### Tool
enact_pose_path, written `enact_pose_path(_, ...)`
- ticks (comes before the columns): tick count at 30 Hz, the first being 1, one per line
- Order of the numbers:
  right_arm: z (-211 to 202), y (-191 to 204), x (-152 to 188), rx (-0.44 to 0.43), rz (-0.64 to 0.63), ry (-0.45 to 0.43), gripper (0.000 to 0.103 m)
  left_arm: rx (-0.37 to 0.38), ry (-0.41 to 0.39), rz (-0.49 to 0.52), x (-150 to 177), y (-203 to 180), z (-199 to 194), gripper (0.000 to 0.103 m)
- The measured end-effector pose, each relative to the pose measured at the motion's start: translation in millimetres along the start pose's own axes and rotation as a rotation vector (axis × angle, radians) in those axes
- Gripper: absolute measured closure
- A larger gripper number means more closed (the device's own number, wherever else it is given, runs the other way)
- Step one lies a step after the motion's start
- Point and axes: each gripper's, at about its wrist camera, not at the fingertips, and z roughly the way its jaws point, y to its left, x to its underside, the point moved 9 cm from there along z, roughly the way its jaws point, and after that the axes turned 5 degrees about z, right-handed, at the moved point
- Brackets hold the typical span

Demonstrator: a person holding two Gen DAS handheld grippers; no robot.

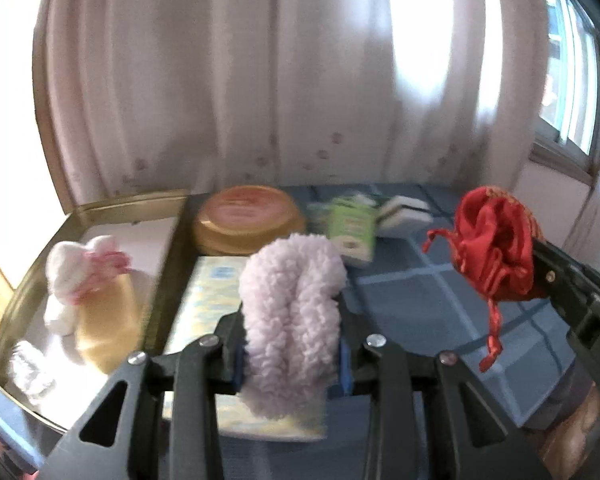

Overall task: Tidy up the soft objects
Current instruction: 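Carry the pink puff and red pouch over the tray and release both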

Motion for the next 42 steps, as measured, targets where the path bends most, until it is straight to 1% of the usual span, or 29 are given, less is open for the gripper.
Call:
enact_pose_path(8,29,77,4,-0.118,-0.068,0.016,0.092,-0.103,-0.012,-0.075,8,72,-7,0.071)
enact_pose_path(13,46,120,6,-0.171,-0.101,0.016,0.092,-0.176,-0.025,-0.133,13,123,-14,0.071)
enact_pose_path(17,60,144,7,-0.192,-0.113,0.016,0.092,-0.244,-0.036,-0.157,16,158,-18,0.071)
enact_pose_path(24,86,175,15,-0.204,-0.118,0.048,0.092,-0.312,-0.012,-0.223,27,213,-17,0.071)
enact_pose_path(28,103,190,21,-0.207,-0.124,0.072,0.092,-0.347,0.02,-0.232,33,229,-10,0.071)
enact_pose_path(33,128,197,28,-0.19,-0.118,0.104,0.092,-0.365,0.053,-0.243,39,241,-1,0.071)
enact_pose_path(42,147,205,28,-0.153,-0.109,0.142,0.092,-0.397,0.101,-0.233,41,255,17,0.071)
